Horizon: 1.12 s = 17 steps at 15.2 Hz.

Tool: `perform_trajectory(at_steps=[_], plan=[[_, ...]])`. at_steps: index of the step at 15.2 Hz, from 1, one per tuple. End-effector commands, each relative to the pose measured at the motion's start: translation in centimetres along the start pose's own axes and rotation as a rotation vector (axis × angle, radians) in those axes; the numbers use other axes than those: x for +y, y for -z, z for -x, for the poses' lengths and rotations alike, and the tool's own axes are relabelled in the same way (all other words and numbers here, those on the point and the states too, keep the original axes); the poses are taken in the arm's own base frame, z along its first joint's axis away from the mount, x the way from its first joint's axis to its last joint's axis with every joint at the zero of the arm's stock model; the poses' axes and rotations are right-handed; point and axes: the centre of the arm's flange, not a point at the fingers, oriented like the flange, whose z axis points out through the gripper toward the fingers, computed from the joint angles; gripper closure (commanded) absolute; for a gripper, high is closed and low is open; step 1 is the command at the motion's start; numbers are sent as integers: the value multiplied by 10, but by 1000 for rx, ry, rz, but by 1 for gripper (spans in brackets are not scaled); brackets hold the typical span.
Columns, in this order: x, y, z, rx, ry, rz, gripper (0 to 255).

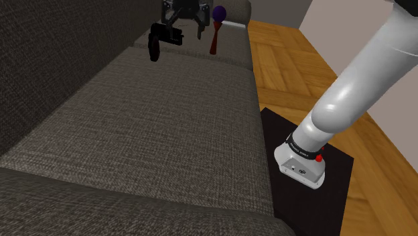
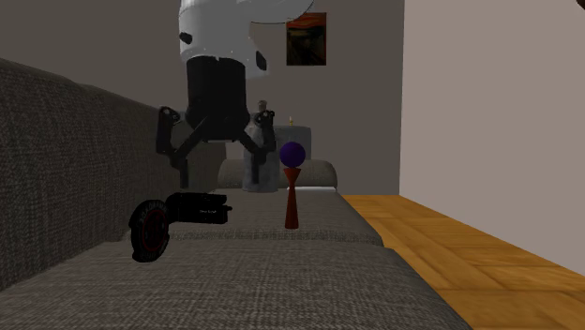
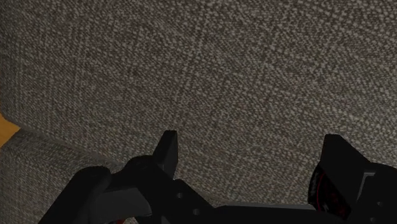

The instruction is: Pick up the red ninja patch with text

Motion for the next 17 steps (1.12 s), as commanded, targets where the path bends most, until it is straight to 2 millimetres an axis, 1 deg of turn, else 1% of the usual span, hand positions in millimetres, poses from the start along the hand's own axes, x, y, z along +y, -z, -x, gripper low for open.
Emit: perform_trajectory(at_steps=[1,5,10,11,17], plan=[[-21,-3,-14,4,-61,2,0],[-62,-6,-47,12,-173,7,0],[-108,-10,-94,22,-312,13,0],[-113,-11,-99,23,-327,14,0],[-113,-42,-99,23,-327,14,0]])
